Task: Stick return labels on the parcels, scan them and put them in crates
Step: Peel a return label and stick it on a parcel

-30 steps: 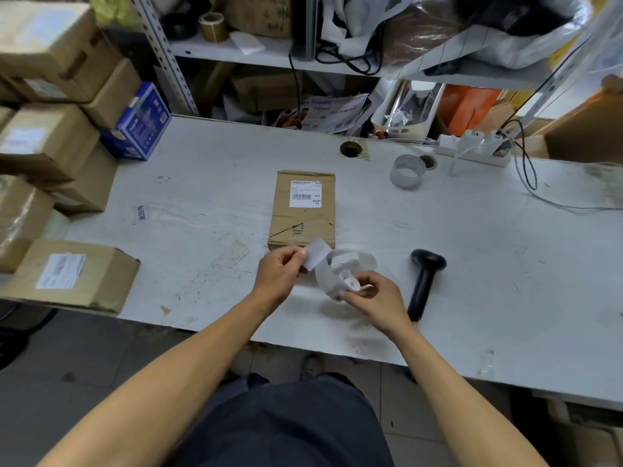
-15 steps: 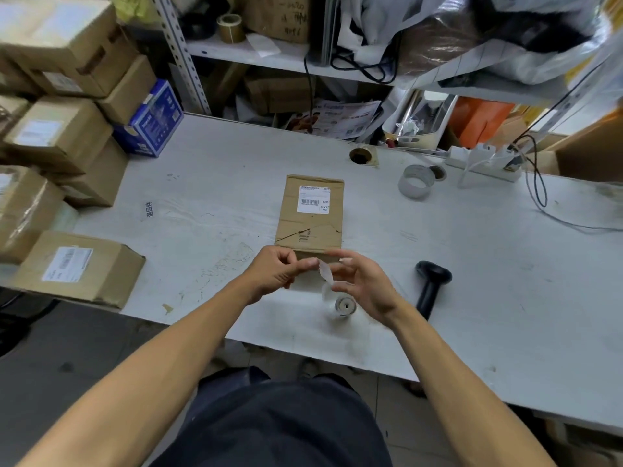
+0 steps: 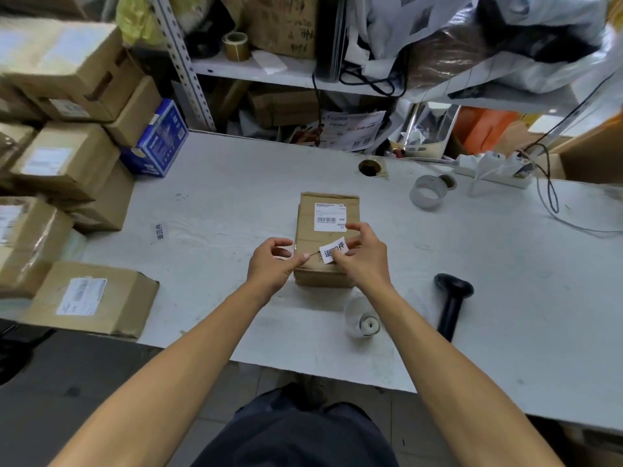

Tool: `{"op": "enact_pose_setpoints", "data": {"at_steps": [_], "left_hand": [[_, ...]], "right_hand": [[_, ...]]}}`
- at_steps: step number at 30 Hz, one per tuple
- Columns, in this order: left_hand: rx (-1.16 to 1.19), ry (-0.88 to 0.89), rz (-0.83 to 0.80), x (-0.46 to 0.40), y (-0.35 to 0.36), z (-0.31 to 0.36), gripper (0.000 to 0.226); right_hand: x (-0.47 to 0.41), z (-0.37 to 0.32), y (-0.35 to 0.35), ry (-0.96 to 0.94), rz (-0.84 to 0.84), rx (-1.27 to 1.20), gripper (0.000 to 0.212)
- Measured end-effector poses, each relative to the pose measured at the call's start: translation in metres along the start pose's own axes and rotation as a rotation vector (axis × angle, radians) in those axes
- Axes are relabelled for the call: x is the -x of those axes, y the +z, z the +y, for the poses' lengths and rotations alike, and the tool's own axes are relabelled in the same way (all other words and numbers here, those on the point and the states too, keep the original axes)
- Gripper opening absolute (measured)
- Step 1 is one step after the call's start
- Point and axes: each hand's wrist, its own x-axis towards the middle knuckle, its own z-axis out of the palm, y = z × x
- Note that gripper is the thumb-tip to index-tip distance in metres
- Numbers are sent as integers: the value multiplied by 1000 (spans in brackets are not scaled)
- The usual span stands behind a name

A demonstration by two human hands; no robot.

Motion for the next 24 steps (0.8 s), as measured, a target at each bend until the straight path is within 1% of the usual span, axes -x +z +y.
{"op": "enact_pose_setpoints", "data": {"at_steps": [3,5,6,8,9,10,11,12,13,14,19,24], "left_hand": [[-108,-24,-71,-7,5,-4,76],[-104,-81,-147,-13,6,-5,85],[-61,-119,-187,-15,5,-4,85],[30,-162,-272,-16,5,-4,76],[60,-162,-302,-15,4,-3,70],[78,-152,-319,-14,4,-2,64],[92,-136,-327,-13,4,-1,59],[98,-120,-332,-12,3,0,55],[104,-101,-342,-10,3,3,52],[109,-81,-353,-9,3,8,51],[130,74,-460,1,27,57,56],[108,160,-624,34,86,98,60]], "right_hand": [[4,-9,6,-64,51,410,65],[4,-10,7,-41,97,530,75],[2,-7,7,5,112,526,83],[-1,-1,4,176,107,400,97],[-2,1,1,256,83,292,94],[-2,3,-2,302,54,183,82],[1,5,-4,320,30,93,66],[5,4,-7,318,29,35,53],[10,3,-11,305,50,2,46],[15,2,-16,289,83,-29,44],[32,-8,-68,221,237,-131,41],[62,10,-144,218,439,-200,42]]}}
